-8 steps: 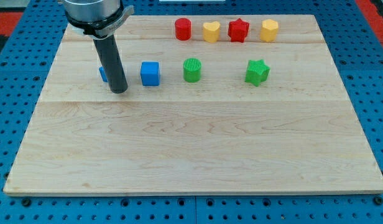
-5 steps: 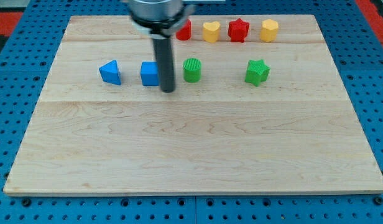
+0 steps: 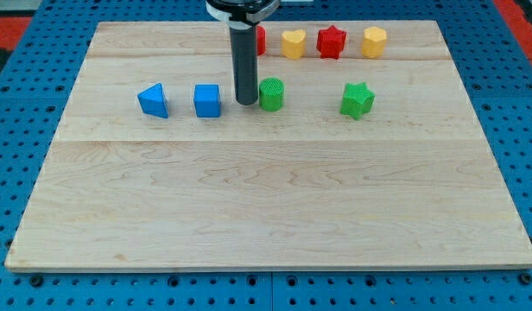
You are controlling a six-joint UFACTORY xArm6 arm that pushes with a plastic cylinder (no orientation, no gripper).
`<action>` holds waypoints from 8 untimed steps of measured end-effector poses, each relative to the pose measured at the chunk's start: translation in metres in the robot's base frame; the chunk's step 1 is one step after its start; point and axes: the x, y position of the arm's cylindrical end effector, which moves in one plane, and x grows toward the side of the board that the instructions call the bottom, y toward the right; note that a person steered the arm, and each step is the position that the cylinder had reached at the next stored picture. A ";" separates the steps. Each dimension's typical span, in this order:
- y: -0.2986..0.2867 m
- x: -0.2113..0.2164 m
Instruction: Slightly move the red star diagonal to the top right of the yellow heart
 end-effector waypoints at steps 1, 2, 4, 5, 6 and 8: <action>-0.011 -0.011; 0.046 -0.018; 0.090 -0.025; 0.111 -0.058; 0.130 -0.075; 0.155 -0.084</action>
